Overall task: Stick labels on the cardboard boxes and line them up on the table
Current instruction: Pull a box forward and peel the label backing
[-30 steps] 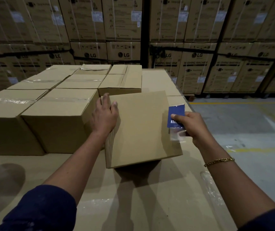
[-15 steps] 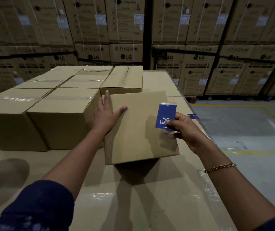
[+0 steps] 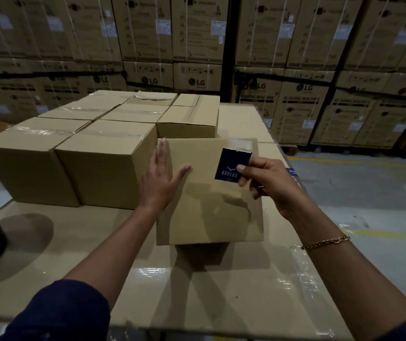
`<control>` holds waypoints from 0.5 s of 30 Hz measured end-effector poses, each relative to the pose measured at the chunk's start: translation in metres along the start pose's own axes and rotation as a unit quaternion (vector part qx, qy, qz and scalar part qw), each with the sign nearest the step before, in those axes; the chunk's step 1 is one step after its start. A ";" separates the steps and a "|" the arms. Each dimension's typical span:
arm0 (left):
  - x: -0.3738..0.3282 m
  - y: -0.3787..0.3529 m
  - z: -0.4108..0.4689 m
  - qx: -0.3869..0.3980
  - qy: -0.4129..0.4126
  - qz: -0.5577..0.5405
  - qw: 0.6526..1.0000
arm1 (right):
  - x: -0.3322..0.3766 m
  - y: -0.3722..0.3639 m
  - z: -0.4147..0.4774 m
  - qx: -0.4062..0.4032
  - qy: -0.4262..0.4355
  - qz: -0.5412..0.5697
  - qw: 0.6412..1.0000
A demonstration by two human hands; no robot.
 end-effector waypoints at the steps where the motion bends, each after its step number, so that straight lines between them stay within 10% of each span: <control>1: 0.002 0.000 -0.008 -0.002 -0.011 0.000 1.000 | 0.005 -0.002 -0.002 0.017 0.003 0.010 1.000; 15: 0.047 -0.007 -0.105 0.023 -0.018 -0.039 0.999 | 0.003 -0.052 0.012 0.060 -0.069 0.043 0.995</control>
Point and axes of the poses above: each hand's wrist, its own z-axis towards the middle knuckle, its own y-axis out of the back of the hand, x = y × z, the point moved 2 cm from there along z, towards the middle knuckle, and after that the axes turned 2 degrees about y, right-handed, at the moved point
